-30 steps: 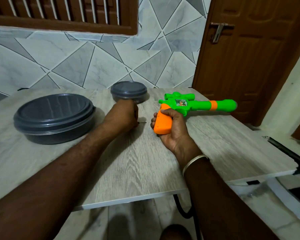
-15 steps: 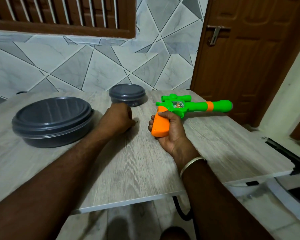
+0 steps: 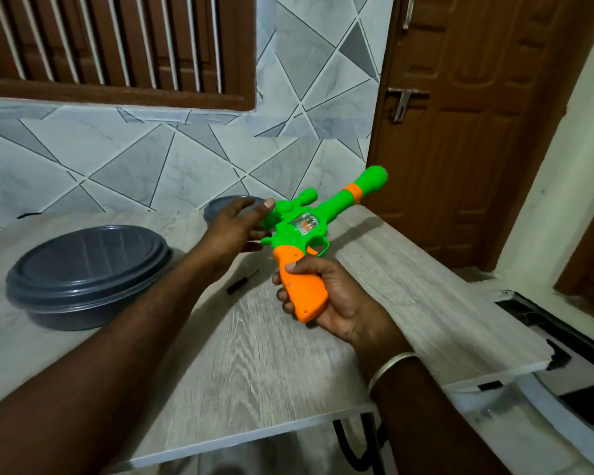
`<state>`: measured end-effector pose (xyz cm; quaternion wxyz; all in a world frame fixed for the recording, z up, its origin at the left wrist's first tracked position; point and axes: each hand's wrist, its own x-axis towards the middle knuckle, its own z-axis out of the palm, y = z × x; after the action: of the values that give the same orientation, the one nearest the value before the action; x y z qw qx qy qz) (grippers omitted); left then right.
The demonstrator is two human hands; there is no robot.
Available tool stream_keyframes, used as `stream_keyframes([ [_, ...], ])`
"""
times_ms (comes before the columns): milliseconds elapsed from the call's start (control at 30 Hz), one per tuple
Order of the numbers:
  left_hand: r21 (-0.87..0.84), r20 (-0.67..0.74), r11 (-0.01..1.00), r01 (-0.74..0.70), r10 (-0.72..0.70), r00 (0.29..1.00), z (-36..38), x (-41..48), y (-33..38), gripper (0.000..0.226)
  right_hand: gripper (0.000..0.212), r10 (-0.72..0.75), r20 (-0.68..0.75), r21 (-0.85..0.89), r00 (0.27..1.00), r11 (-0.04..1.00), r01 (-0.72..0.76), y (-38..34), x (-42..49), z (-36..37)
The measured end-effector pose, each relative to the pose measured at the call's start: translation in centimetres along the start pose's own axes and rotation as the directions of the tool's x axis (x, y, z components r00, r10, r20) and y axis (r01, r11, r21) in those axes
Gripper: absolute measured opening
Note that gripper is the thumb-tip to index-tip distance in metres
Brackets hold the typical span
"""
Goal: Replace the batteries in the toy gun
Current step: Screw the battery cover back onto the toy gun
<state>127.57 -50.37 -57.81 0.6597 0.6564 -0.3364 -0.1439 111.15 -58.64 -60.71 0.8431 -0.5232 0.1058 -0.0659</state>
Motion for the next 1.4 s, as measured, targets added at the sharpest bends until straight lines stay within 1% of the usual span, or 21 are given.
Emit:
stream_keyframes([
  [67, -0.056, -0.003, 0.998, 0.037, -0.038, 0.999, 0.5, 0.1, 0.5, 0.048, 0.022, 0.049, 0.042, -0.069, 0.998, 0.997, -0.046, -0.8, -1.2, -0.7],
  [133, -0.108, 0.050, 0.992, 0.062, -0.057, 0.997, 0.3, 0.3, 0.5, 0.042, 0.025, 0.094, 0.070, -0.117, 0.993, 0.989, -0.086, -1.3, -2.0, -1.3],
  [200, -0.162, 0.109, 0.984, 0.079, -0.062, 0.992, 0.9, 0.4, 0.4, 0.028, 0.033, 0.118, 0.073, -0.127, 0.990, 0.986, -0.108, -1.9, -2.8, -2.4],
  [267, -0.223, 0.094, 0.968, 0.118, -0.099, 0.991, 2.0, 0.4, 0.3, 0.017, 0.044, 0.135, 0.049, -0.106, 0.990, 0.986, -0.130, -2.7, -3.4, -3.8],
  [333, -0.288, 0.060, 0.945, 0.154, -0.143, 0.988, 3.4, 0.8, -0.1, 0.022, 0.050, 0.120, -0.010, -0.049, 0.993, 0.991, -0.120, -3.9, -4.4, -5.3],
  [367, -0.322, 0.043, 0.932, 0.165, -0.159, 0.986, 4.1, 1.0, -0.4, 0.028, 0.046, 0.096, -0.059, -0.019, 0.994, 0.995, -0.097, -4.4, -4.8, -5.9],
  [433, -0.381, 0.020, 0.904, 0.193, -0.201, 0.979, 5.8, 1.7, -0.9, 0.030, 0.031, -0.011, -0.268, 0.060, 0.963, 0.998, 0.028, -5.4, -5.6, -7.5],
  [467, -0.397, 0.004, 0.895, 0.205, -0.222, 0.975, 6.7, 1.9, -1.2, 0.022, 0.026, -0.083, -0.403, 0.077, 0.911, 0.989, 0.124, -5.6, -5.7, -8.4],
  [500, -0.400, -0.008, 0.891, 0.213, -0.236, 0.972, 7.9, 1.9, -1.5, 0.011, 0.022, -0.166, -0.535, 0.049, 0.828, 0.973, 0.226, -5.7, -5.7, -9.6],
  [533, -0.392, -0.019, 0.893, 0.221, -0.248, 0.968, 9.0, 1.6, -1.8, 0.006, 0.016, -0.243, -0.642, -0.018, 0.727, 0.953, 0.302, -5.5, -5.5, -10.5],
  [567, -0.379, -0.027, 0.897, 0.227, -0.256, 0.966, 10.3, 1.5, -2.2, 0.009, 0.010, -0.316, -0.717, -0.111, 0.622, 0.932, 0.345, -5.4, -5.3, -11.4],
  [633, -0.343, -0.066, 0.912, 0.227, -0.264, 0.962, 12.3, 1.0, -3.3, 0.020, 0.014, -0.452, -0.783, -0.337, 0.428, 0.886, 0.319, -4.9, -4.8, -12.8],
  [700, -0.304, -0.108, 0.927, 0.219, -0.262, 0.959, 13.5, 0.7, -4.2, 0.034, 0.022, -0.544, -0.793, -0.499, 0.273, 0.838, 0.219, -4.6, -4.7, -13.8],
  [767, -0.265, -0.117, 0.937, 0.228, -0.266, 0.957, 14.3, 1.0, -5.5, 0.053, 0.023, -0.601, -0.773, -0.592, 0.203, 0.798, 0.109, -4.4, -4.7, -14.6],
  [833, -0.217, -0.118, 0.954, 0.208, -0.237, 0.964, 14.5, 1.4, -6.7, 0.068, 0.026, -0.634, -0.746, -0.645, 0.207, 0.764, 0.016, -3.9, -4.3, -15.2],
  [867, -0.186, -0.124, 0.962, 0.201, -0.226, 0.966, 14.4, 1.1, -6.6, 0.066, 0.027, -0.645, -0.735, -0.662, 0.210, 0.749, -0.015, -3.6, -4.1, -15.4],
  [933, -0.141, -0.141, 0.971, 0.195, -0.214, 0.967, 14.3, 0.4, -6.1, 0.049, 0.026, -0.668, -0.715, -0.691, 0.206, 0.720, -0.065, -3.1, -3.9, -15.4],
  [1000, -0.066, -0.168, 0.982, 0.177, -0.185, 0.968, 14.4, 0.2, -5.8, 0.038, 0.025, -0.688, -0.703, -0.709, 0.181, 0.697, -0.106, -2.9, -3.7, -15.6],
  [1167, 0.195, -0.226, 0.979, 0.059, -0.014, 0.974, 14.9, 0.2, -5.8, 0.036, 0.026, -0.699, -0.701, -0.713, 0.143, 0.674, -0.195, -2.9, -3.5, -15.6],
  [1333, 0.287, -0.169, 0.958, 0.006, 0.045, 0.985, 15.3, -0.3, -5.2, 0.033, 0.033, -0.704, -0.703, -0.703, 0.103, 0.666, -0.251, -3.2, -3.9, -15.4],
  [1400, 0.308, -0.171, 0.951, 0.015, 0.040, 0.984, 15.1, -0.1, -5.4, 0.033, 0.034, -0.684, -0.720, -0.683, 0.115, 0.670, -0.291, -3.0, -3.5, -15.5],
])
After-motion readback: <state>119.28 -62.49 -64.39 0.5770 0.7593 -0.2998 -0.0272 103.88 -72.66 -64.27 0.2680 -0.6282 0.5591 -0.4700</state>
